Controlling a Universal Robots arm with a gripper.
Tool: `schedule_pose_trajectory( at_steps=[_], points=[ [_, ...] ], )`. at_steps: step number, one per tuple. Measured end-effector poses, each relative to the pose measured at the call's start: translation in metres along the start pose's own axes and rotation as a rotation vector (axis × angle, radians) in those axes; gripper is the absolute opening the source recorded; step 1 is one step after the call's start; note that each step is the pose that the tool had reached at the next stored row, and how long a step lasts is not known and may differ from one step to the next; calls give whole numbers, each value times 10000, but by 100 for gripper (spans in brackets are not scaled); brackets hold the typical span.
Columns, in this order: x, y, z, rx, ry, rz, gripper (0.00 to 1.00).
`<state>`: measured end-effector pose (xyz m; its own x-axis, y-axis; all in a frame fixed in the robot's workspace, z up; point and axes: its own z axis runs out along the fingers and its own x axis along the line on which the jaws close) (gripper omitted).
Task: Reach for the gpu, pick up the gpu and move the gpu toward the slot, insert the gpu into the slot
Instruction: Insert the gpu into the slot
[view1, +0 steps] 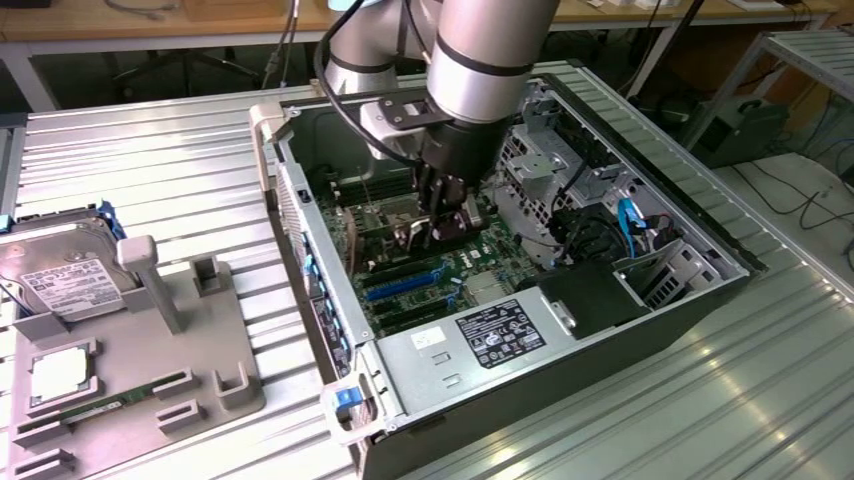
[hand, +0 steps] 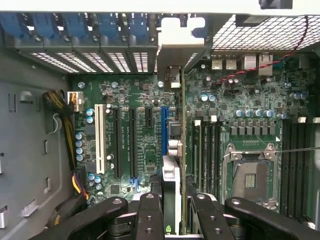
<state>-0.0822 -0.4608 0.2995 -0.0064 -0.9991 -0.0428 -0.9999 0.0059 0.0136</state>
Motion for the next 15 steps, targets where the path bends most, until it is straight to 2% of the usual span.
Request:
schedule_pose_trajectory(
  at_steps=[4, 5, 6, 7, 15],
  points=[
    [3, 13, 27, -1, 14, -3, 27],
    [3, 14, 34, -1, 85, 0, 27],
    [2, 14, 42, 0, 202, 1, 27],
    [0, 13, 52, 2, 266, 2, 27],
    [3, 18, 90, 3, 283, 71, 27]
  ],
)
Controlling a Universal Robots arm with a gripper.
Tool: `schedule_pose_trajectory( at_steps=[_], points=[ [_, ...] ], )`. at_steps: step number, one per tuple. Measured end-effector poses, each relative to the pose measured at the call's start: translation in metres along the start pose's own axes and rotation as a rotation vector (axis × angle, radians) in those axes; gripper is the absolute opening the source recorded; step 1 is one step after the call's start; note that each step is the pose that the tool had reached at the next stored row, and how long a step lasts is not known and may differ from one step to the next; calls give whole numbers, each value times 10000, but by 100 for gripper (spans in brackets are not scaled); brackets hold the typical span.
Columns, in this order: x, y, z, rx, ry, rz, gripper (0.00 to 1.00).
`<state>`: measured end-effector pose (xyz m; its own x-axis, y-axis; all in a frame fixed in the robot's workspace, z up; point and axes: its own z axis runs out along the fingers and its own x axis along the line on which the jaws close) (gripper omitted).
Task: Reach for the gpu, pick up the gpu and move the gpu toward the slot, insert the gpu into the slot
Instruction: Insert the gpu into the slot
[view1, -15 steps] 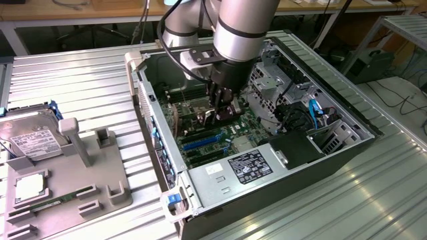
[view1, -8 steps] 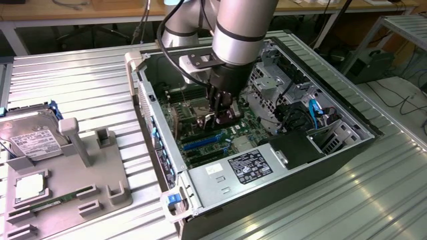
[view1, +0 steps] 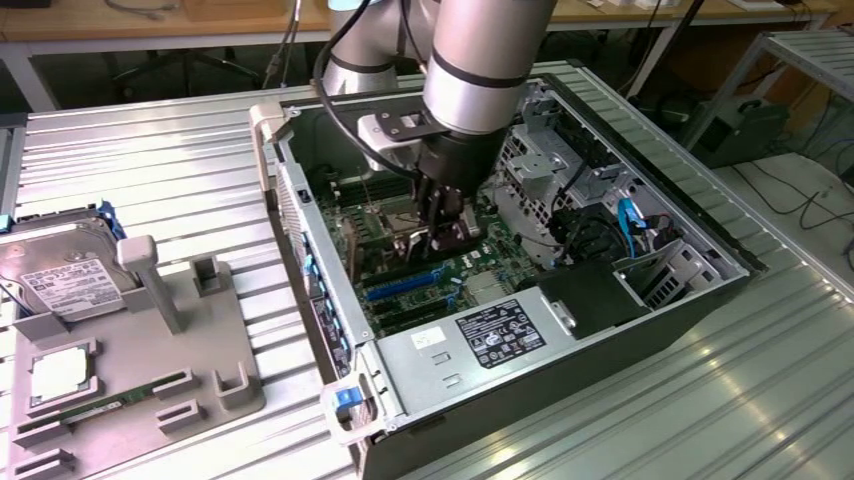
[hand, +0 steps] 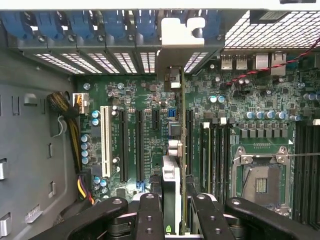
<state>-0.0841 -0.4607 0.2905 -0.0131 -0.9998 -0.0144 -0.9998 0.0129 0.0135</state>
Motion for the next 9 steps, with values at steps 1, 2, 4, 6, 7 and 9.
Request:
schedule_pose_trajectory(
  at_steps=[1, 2, 4, 6, 7, 9],
  points=[
    [0, 3, 11, 0, 0, 33, 27],
    [1, 3, 21, 1, -1, 54, 27],
    [11, 3, 40, 0, 2, 87, 27],
    [19, 27, 76, 2, -1, 106, 27],
    [19, 39, 91, 1, 0, 110, 27],
    [20, 43, 126, 3, -2, 239, 27]
  ],
)
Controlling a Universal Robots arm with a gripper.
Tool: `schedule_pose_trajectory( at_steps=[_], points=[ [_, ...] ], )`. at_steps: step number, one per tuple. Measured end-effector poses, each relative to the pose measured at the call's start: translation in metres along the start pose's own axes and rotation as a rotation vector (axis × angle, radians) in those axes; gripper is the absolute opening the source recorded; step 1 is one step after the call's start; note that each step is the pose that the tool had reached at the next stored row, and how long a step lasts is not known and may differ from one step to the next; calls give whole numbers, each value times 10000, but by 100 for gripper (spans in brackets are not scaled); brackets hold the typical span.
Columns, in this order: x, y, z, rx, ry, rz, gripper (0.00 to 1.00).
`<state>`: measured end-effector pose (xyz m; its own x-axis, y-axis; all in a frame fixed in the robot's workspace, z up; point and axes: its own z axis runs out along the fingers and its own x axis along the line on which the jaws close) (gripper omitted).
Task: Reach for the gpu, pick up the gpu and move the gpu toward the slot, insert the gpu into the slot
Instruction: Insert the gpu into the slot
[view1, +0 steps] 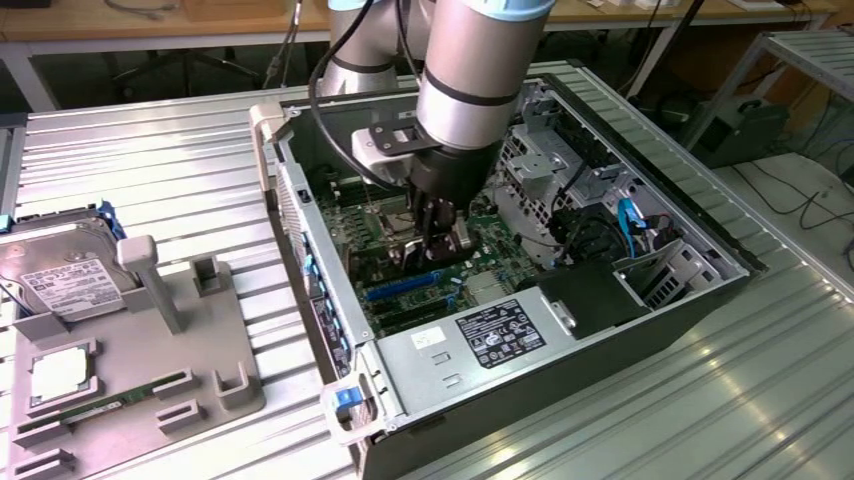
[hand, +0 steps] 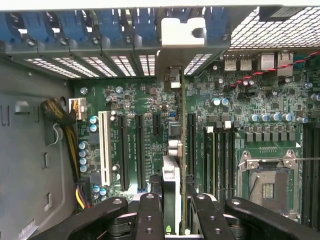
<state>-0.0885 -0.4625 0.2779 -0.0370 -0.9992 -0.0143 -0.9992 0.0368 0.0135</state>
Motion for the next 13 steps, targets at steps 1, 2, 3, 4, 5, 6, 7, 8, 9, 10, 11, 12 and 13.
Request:
schedule_pose_trajectory(
  at_steps=[1, 2, 3, 4, 5, 6, 7, 8, 9, 10, 11, 12, 13],
  points=[
    [0, 0, 7, 0, -1, 54, 27],
    [0, 0, 14, 1, -1, 104, 27],
    [0, 0, 19, -2, -1, 137, 27],
    [0, 0, 27, -5, -1, 158, 27],
    [0, 1, 34, -8, -1, 164, 27],
    [1, 5, 42, -11, -1, 170, 27],
    [1, 8, 50, -15, -2, 169, 27],
    [2, 16, 54, -19, 0, 169, 27],
    [2, 28, 61, -21, 0, 169, 27],
    [3, 35, 66, -20, 0, 168, 27],
    [3, 41, 69, -20, -1, 168, 27],
    [3, 46, 72, -21, 1, 168, 27],
    [5, 47, 75, -21, 0, 168, 27]
  ],
)
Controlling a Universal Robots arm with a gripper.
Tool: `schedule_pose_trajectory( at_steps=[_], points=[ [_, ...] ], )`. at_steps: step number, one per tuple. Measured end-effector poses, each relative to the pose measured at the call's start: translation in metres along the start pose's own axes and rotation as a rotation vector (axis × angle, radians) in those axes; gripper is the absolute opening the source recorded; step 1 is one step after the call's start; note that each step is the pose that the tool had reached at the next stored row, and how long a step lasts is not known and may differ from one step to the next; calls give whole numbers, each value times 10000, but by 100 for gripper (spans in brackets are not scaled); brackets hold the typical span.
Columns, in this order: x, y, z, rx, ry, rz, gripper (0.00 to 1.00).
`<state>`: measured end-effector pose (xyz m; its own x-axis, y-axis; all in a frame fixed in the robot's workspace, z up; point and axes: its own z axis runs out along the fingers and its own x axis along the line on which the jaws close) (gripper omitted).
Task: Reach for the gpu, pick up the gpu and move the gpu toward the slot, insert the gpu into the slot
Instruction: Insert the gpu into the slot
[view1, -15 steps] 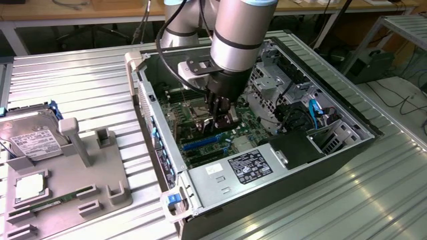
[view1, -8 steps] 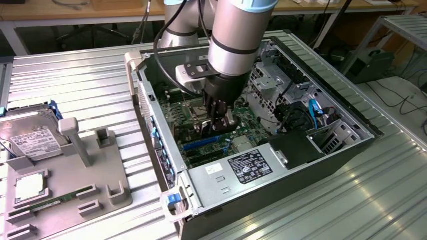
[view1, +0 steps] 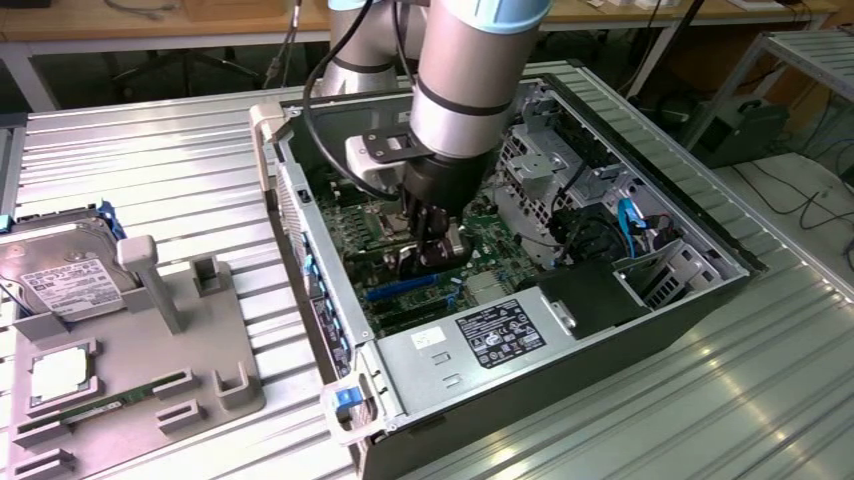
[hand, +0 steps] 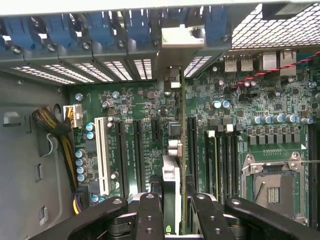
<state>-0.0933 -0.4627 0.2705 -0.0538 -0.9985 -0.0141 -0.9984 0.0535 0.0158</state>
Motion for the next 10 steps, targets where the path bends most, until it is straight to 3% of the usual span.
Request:
schedule_pose_trajectory(
  at_steps=[10],
  points=[
    [12, 38, 58, 1, -1, -1, 27]
  ],
)
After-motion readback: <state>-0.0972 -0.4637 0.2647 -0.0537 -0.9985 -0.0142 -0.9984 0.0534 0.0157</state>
